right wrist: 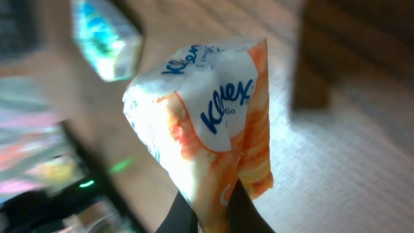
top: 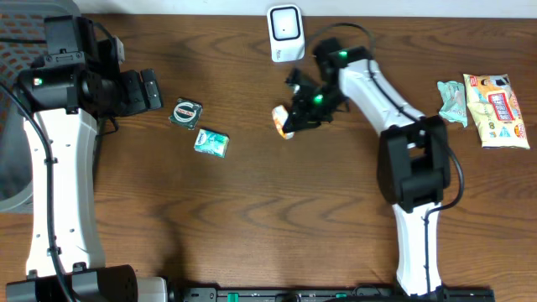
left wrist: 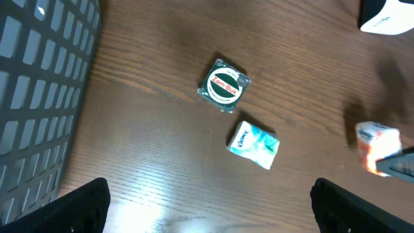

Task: Scan the item barcode

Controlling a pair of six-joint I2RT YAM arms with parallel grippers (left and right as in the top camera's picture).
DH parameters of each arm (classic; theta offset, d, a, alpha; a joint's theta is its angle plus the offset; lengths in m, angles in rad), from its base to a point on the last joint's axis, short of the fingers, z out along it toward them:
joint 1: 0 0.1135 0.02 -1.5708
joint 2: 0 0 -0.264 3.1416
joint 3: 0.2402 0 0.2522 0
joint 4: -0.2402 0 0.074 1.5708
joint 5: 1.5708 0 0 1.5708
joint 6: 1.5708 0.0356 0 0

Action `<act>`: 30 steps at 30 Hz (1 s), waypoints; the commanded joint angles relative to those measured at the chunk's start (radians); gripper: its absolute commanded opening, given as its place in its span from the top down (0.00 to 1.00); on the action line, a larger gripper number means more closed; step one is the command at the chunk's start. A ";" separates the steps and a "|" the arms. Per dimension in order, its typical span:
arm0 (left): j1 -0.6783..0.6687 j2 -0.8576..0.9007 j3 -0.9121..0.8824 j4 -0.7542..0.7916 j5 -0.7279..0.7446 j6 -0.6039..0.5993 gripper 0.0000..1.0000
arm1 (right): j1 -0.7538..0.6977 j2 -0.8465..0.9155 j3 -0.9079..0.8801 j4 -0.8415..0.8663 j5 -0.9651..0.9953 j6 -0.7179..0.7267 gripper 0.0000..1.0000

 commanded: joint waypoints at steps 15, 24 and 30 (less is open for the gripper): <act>0.000 0.003 -0.003 0.000 -0.002 -0.009 0.02 | -0.283 -0.093 -0.209 -0.021 0.180 0.047 0.47; 0.000 0.003 -0.003 0.000 -0.002 -0.009 0.02 | -0.193 -0.167 -0.211 0.000 0.181 0.061 0.37; 0.000 0.003 -0.003 0.000 -0.002 -0.009 0.02 | -0.095 -0.165 -0.303 0.177 0.274 0.293 0.37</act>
